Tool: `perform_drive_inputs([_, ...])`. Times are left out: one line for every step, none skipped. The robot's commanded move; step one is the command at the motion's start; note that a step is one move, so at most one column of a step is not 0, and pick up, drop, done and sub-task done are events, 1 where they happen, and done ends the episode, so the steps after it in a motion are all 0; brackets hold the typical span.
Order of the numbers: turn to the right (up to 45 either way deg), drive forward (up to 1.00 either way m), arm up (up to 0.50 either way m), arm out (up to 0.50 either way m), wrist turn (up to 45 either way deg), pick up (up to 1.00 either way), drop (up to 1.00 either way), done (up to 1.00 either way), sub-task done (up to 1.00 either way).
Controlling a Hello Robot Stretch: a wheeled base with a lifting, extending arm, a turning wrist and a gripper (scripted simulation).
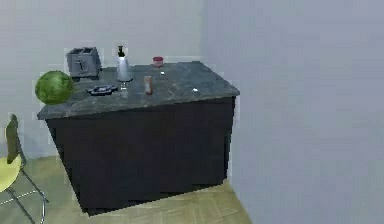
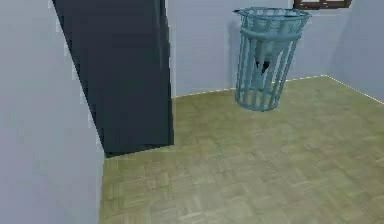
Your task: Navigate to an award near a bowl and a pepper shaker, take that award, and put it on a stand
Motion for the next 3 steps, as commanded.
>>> perform_drive_inputs([-15.0, 0.0, 0.0, 0.0, 0.0, 0.0, 0.0, 0.0, 0.0])
perform_drive_inputs([0.0, 0.45, 0.0, 0.0, 0.0, 0.0, 0.0, 0.0, 0.0])
perform_drive_inputs([0.0, 0.15, 0.0, 0.0, 0.0, 0.0, 0.0, 0.0, 0.0])
